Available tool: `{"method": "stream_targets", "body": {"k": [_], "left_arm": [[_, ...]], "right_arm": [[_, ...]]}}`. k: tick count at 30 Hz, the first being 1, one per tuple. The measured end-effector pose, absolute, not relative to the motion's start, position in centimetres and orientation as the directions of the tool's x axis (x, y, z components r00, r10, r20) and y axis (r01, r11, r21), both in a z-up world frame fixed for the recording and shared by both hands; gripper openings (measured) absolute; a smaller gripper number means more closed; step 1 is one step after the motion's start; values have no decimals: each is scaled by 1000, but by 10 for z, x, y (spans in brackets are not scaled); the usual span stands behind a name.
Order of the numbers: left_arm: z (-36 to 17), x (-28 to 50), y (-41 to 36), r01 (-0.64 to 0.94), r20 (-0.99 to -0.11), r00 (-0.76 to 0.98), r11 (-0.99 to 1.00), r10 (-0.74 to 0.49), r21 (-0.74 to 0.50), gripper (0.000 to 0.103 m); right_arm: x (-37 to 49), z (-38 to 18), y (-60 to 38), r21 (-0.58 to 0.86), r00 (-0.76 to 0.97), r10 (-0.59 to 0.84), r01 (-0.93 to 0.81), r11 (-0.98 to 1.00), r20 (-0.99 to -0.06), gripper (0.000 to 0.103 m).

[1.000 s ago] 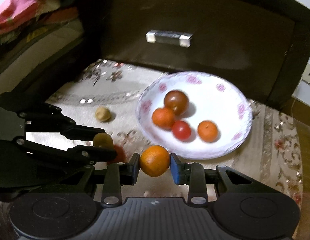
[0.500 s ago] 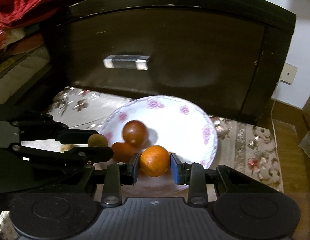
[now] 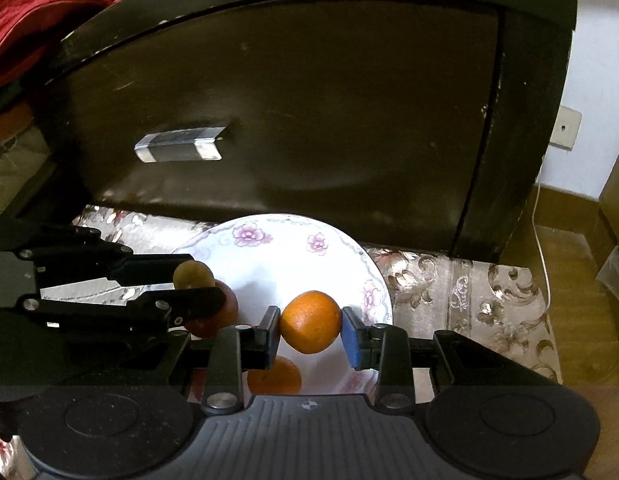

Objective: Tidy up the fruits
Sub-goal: 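Lower the orange and kiwi into the bowl and open both grippers, then withdraw both grippers from the bowl toward the remaining fruit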

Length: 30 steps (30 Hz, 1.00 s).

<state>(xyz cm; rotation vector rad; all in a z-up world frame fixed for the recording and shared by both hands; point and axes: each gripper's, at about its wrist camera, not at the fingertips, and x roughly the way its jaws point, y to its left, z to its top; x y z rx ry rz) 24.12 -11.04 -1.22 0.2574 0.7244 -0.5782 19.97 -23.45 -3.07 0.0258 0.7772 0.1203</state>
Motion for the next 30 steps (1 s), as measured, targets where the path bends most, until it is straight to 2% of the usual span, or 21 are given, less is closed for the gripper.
{"method": "stream_targets", "body": {"k": [12,20,30], "left_arm": [[-10,242,-105,557,-684,613,830,-394,21,42],[3,224,-72,533,-685,617,846,-387,2,44],[13,190,-28,453,-709,615,891,-344,-40,44]], "right_arm": [[201,-32,-240,124,695,140,-74,990,-705,33],[194,-16,-236,128,737,149,-86,988,-659,33],[161,-9,-216,151,713,202,-135,979,-672,34]]}}
